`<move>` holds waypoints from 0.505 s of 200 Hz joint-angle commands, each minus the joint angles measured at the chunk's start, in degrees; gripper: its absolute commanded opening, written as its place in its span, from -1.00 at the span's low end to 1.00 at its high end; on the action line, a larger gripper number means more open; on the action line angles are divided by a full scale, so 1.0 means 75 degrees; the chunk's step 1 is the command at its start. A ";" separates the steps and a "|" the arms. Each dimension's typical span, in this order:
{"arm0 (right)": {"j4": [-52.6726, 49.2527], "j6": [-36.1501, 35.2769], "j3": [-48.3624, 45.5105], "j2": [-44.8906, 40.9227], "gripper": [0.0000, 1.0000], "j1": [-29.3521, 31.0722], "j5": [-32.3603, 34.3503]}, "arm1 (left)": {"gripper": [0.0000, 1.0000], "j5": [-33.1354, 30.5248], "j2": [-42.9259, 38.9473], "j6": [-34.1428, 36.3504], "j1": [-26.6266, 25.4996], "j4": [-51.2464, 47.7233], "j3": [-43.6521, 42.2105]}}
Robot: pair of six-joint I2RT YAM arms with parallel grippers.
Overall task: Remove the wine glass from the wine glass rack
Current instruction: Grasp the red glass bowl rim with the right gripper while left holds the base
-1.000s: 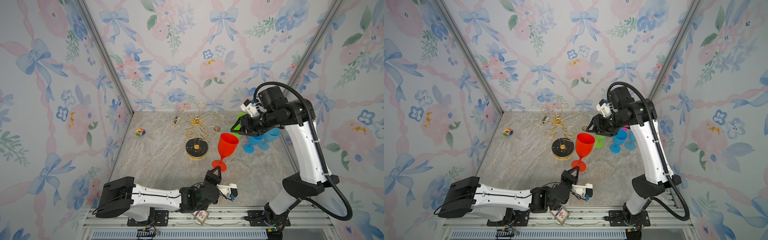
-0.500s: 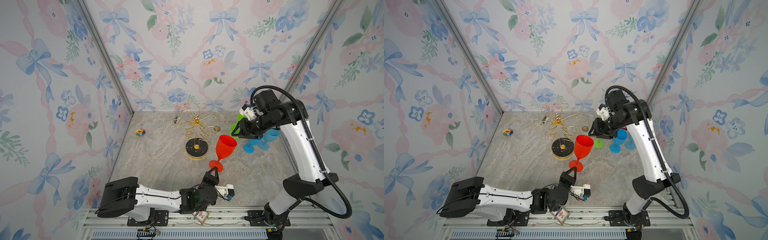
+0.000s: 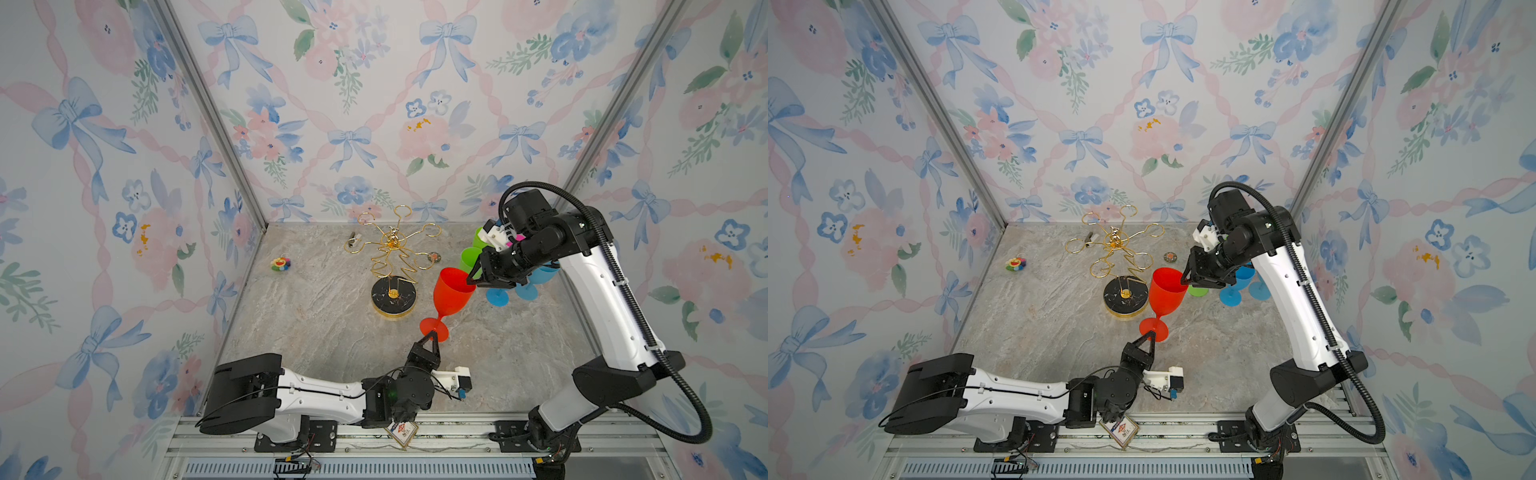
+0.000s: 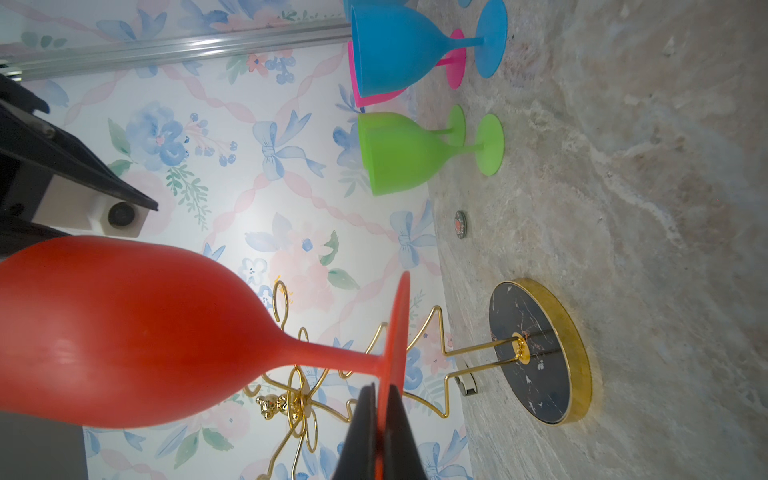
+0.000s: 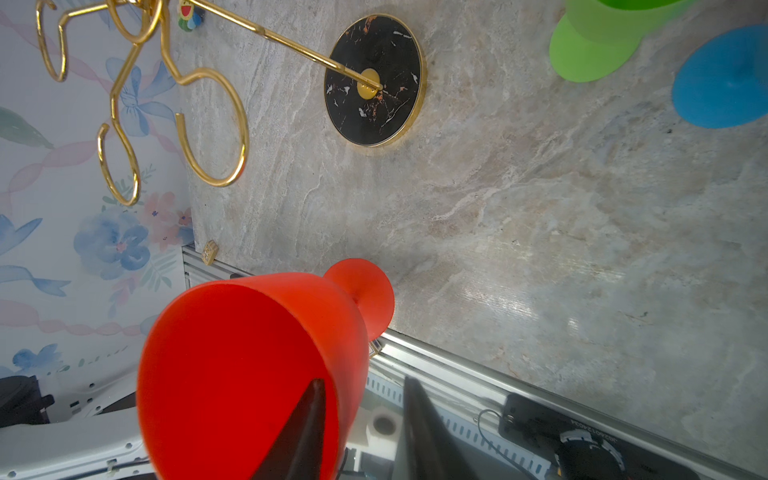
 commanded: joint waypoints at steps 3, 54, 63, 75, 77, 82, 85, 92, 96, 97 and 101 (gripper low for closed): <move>-0.1055 -0.0011 -0.0041 -0.0068 -0.42 0.0080 -0.0067 | -1.00 -0.0105 0.0156 0.0160 0.0007 0.0357 -0.0058; -0.1199 -0.0122 -0.0193 -0.0102 -0.56 0.0073 -0.0060 | -1.00 -0.0117 0.0374 0.0574 0.0010 0.0915 -0.0078; -0.1204 -0.0120 -0.0255 -0.0115 -0.56 0.0076 -0.0069 | -1.00 -0.0129 0.0393 0.0699 0.0013 0.1118 -0.0101; -0.1199 -0.0131 -0.0316 -0.0126 -0.56 0.0072 -0.0067 | -1.00 -0.0128 0.0434 0.0838 0.0016 0.1362 -0.0129; -0.1197 -0.0131 -0.0321 -0.0135 -0.56 0.0078 -0.0065 | -1.00 -0.0128 0.0444 0.0865 0.0017 0.1396 -0.0140; -0.1182 -0.0136 -0.0332 -0.0139 -0.57 0.0081 -0.0090 | -1.00 -0.0128 0.0452 0.0916 0.0024 0.1473 -0.0160; -0.1181 -0.0134 -0.0343 -0.0138 -0.57 0.0079 -0.0094 | -1.00 -0.0131 0.0466 0.0940 0.0024 0.1513 -0.0158; -0.1185 -0.0134 -0.0354 -0.0137 -0.58 0.0081 -0.0107 | -1.00 -0.0137 0.0485 0.0981 0.0018 0.1567 -0.0165; -0.1178 -0.0131 -0.0363 -0.0138 -0.59 0.0086 -0.0114 | -1.00 -0.0139 0.0503 0.0994 0.0018 0.1602 -0.0158; -0.1177 -0.0131 -0.0366 -0.0138 -0.60 0.0083 -0.0111 | -1.00 -0.0140 0.0507 0.0994 0.0018 0.1602 -0.0160; -0.1177 -0.0132 -0.0369 -0.0147 -0.62 0.0081 -0.0119 | -1.00 -0.0143 0.0514 0.0995 0.0018 0.1613 -0.0157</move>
